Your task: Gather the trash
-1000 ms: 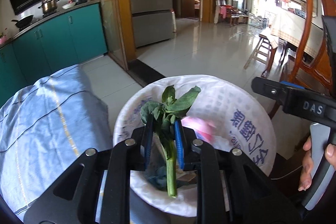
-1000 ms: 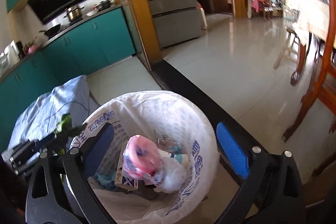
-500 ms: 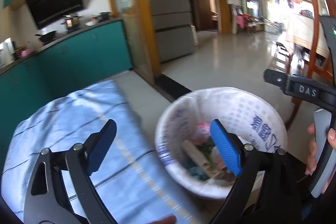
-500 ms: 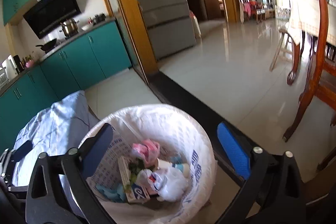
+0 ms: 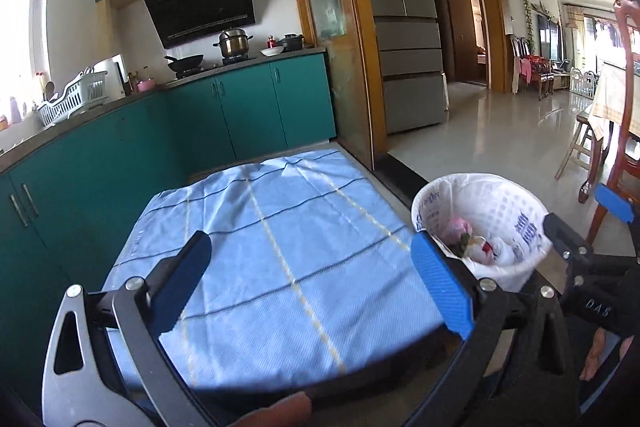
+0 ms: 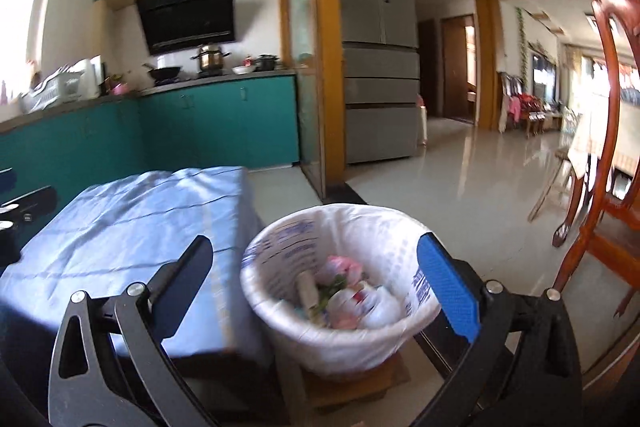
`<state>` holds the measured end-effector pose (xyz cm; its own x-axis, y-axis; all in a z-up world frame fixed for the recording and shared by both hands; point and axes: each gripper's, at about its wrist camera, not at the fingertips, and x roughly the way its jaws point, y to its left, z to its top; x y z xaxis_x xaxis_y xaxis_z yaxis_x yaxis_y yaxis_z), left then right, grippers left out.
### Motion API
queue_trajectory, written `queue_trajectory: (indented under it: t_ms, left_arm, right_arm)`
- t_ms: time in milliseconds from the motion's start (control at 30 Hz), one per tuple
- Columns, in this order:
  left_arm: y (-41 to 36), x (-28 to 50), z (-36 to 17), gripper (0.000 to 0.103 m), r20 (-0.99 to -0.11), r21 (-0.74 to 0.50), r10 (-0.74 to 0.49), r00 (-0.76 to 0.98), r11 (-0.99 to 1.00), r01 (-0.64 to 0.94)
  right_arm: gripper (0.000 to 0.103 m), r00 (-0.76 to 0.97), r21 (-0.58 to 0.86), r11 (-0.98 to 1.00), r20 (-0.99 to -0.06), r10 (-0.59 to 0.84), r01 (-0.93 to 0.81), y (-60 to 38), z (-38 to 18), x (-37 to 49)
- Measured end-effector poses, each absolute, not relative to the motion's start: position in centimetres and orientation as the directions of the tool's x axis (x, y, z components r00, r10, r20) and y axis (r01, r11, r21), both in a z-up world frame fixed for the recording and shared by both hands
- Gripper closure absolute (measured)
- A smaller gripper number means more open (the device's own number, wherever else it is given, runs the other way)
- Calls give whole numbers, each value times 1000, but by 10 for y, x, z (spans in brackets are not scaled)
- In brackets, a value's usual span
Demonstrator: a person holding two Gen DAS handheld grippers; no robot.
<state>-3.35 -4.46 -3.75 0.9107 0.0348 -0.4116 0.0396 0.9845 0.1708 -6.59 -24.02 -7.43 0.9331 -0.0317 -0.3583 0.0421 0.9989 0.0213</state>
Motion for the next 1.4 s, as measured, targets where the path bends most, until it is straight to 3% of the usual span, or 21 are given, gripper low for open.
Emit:
queue_trajectory:
  t_ms: [167,433,1400]
  left_arm:
    - [-34,-64,-21,3,-363,191,50,930,981,22]
    - [-12,-86,-5,3,-323,162,63,944,987,-10]
    - [-5,-108,3,3,-293,153,69,954,988,-25]
  right_arm:
    - [3,940,-47,999,-340,-37,22,-215,-48,-92]
    - [3,944,-42,998,-327,-48,36,-202,-30,-109]
    - [3,957,-83,994,-272,-96,76,-191,-13,-142]
